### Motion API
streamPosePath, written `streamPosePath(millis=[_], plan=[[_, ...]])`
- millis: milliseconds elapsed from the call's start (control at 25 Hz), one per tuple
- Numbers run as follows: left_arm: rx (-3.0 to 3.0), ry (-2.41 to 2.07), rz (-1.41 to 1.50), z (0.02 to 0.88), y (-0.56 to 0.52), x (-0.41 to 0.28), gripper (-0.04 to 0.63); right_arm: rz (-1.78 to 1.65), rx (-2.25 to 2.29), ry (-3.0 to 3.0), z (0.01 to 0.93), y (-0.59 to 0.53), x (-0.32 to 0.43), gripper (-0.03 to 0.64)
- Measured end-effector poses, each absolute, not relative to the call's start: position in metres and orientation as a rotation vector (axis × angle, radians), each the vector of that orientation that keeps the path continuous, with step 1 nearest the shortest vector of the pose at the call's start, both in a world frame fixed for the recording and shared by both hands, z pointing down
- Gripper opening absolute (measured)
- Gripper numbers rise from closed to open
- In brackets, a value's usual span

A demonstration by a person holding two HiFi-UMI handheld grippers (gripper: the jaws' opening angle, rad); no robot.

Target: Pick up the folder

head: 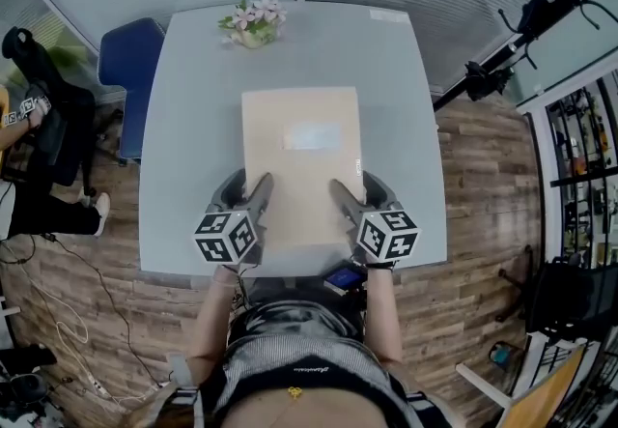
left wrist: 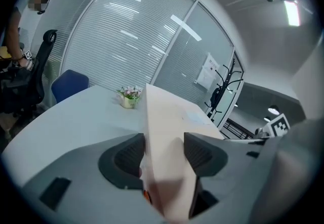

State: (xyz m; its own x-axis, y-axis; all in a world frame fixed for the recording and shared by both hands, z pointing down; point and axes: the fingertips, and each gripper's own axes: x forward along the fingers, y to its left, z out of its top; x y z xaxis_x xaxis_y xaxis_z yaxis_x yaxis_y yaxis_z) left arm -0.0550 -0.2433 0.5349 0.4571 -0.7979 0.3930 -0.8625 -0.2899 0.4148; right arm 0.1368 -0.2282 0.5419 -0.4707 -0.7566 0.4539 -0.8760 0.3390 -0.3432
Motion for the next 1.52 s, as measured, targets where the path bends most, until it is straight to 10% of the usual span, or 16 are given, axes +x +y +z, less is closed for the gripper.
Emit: streamPosePath(millis=[1520], plan=[[2.373, -1.537, -0.124, 0.382, -0.216, -0.056, 0.239, 0.408, 1.599, -2.594, 0.393, -0.202, 0.137, 0.299]])
